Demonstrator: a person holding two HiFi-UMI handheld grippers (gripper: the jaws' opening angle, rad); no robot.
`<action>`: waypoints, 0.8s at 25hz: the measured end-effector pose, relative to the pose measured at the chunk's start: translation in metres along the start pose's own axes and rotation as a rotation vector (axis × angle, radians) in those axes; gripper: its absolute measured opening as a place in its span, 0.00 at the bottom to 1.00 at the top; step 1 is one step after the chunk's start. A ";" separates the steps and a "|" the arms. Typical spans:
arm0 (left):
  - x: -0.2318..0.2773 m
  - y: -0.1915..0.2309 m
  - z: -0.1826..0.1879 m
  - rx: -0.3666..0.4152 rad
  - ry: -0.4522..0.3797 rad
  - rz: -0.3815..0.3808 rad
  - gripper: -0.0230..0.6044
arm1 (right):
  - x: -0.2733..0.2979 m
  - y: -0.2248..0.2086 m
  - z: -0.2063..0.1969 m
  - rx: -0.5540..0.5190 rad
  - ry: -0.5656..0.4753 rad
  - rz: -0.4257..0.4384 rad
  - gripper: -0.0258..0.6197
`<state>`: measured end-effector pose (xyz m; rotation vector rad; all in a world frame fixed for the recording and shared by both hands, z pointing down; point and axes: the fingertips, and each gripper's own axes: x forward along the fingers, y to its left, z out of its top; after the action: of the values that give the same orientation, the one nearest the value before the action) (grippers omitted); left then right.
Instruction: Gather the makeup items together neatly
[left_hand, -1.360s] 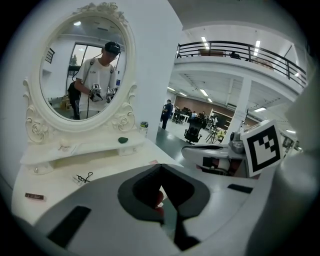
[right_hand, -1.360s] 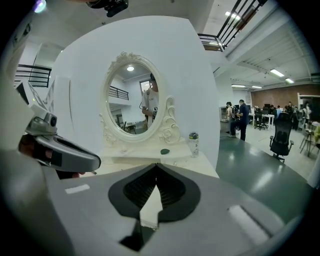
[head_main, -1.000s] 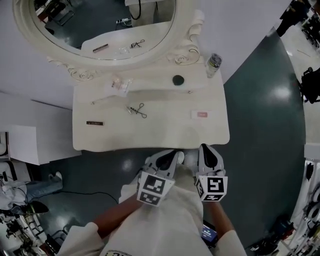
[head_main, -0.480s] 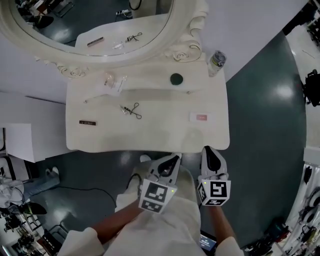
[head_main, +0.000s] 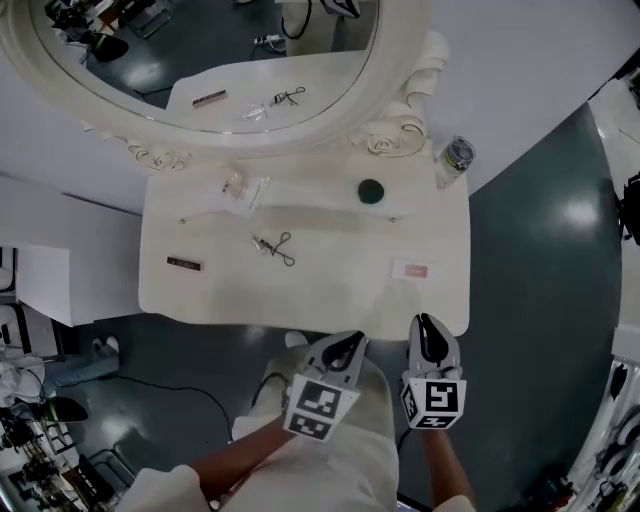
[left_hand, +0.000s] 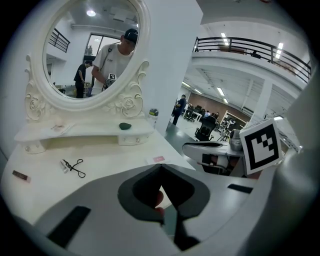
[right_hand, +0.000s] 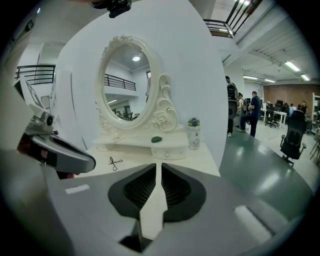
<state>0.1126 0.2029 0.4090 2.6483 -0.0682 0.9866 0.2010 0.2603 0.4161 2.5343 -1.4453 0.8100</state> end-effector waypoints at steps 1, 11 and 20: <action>0.002 0.002 0.002 0.002 -0.004 0.002 0.04 | 0.004 -0.001 0.000 -0.009 0.001 0.003 0.05; 0.012 0.016 -0.002 -0.014 0.004 0.022 0.04 | 0.034 -0.009 -0.003 -0.064 0.069 0.070 0.20; 0.026 0.028 -0.009 -0.019 0.024 0.030 0.04 | 0.056 -0.019 -0.022 -0.156 0.144 0.105 0.27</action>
<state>0.1226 0.1804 0.4397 2.6244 -0.1116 1.0219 0.2308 0.2353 0.4660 2.2549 -1.5405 0.8395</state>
